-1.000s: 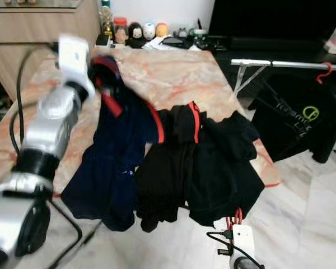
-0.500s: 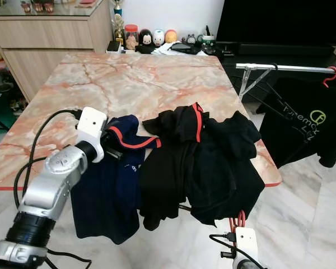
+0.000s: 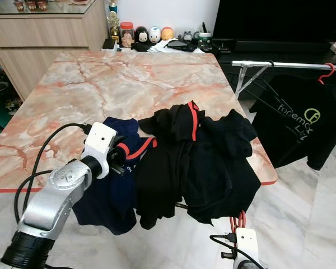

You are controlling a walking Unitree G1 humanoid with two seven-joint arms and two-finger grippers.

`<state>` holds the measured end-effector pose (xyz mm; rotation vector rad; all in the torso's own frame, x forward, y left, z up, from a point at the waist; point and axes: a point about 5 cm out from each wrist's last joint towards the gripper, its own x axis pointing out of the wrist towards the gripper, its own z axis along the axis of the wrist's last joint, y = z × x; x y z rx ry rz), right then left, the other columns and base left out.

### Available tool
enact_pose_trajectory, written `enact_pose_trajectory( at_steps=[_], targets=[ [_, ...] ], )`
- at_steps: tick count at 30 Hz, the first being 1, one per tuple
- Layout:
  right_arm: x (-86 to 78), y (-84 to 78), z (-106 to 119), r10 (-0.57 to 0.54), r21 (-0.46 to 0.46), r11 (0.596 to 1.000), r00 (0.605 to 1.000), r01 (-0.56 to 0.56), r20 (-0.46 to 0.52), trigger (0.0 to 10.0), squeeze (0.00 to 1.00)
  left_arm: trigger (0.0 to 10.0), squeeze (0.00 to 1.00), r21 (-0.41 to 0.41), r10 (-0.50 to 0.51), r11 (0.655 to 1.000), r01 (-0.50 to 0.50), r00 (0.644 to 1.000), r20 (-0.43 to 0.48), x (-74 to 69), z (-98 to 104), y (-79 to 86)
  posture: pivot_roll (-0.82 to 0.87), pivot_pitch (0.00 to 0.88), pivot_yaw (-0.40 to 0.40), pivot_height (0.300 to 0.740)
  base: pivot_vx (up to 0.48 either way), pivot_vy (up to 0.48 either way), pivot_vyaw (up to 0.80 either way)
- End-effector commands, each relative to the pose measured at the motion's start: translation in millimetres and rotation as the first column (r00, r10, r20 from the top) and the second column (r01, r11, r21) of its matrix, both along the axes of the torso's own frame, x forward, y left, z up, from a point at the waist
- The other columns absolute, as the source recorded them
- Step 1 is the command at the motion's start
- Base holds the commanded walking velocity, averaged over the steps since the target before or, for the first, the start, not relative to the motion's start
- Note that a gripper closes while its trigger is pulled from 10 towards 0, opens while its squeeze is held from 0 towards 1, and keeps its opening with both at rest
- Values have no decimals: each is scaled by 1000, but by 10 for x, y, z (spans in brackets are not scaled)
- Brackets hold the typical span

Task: Hang hanger

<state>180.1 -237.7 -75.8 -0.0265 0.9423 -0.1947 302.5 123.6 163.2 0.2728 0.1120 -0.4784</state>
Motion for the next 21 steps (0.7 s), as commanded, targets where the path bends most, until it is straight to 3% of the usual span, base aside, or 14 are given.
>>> enact_pose_trajectory(
  at_steps=[1, 2, 3, 4, 8, 11, 14, 16, 18, 20, 21],
  targets=[
    [-12, -28, 2, -6, -7, 1000, 1000, 6, -4, 10000, 0, 10000, 1000, 39, -34, 999, 34, 999, 3, -37, 36, -18, 133, 0, -60, 740, 0, 0, 0],
    [-11, -26, 1, -7, -6, 1000, 1000, 7, -3, 10000, 0, 10000, 1000, 91, -56, 994, 57, 998, -5, -48, 36, 16, 132, 0, -60, 740, 0, 0, 0],
    [-11, -26, 1, -7, -6, 1000, 1000, 7, -3, 10000, 0, 10000, 1000, 91, -56, 994, 57, 998, -5, -48, 36, 16, 132, 0, -60, 740, 0, 0, 0],
    [-11, -26, 1, -7, -6, 1000, 1000, 7, -3, 10000, 0, 10000, 1000, 167, -108, 980, 109, 994, -10, -70, 44, 55, 132, 0, -60, 740, 0, 0, 0],
    [-7, -25, 3, -7, -7, 1000, 1000, 7, -3, 10000, 0, 10000, 1000, 328, -206, 923, 201, 978, -18, -99, 95, 148, 136, 0, -60, 740, 0, 0, 0],
    [-5, -27, 4, -7, -6, 1000, 1000, 7, -2, 10000, 0, 10000, 1000, 360, -254, 898, 252, 966, -43, -118, 121, 185, 136, 0, -61, 740, 0, 0, 0],
    [-3, -27, 5, -7, -7, 1000, 1000, 7, -2, 10000, 0, 10000, 1000, 358, -253, 900, 248, 967, -33, -100, 154, 206, 137, 0, -62, 740, 0, 0, 0],
    [-3, -28, 6, -8, -8, 1000, 1000, 8, -1, 10000, 0, 10000, 1000, 248, -47, 968, 26, 995, 83, 103, 315, 277, 137, 0, -61, 740, 0, 0, 0],
    [-3, -28, 6, -8, -8, 1000, 1000, 8, -2, 10000, 0, 10000, 1000, 237, -17, 971, -8, 995, 101, 128, 335, 285, 137, 0, -61, 740, 0, 0, 0],
    [-1, -29, 7, -7, -9, 1000, 1000, 7, -2, 10000, 0, 10000, 1000, 86, 237, 966, -245, 967, 98, 259, 365, 384, 140, 0, -63, 740, 0, 0, 0],
    [0, -28, 7, -7, -9, 1000, 1000, 7, -2, 10000, 0, 10000, 1000, 88, 243, 965, -248, 968, 64, 257, 329, 371, 136, 0, -61, 740, 0, 0, 0]
  ],
)
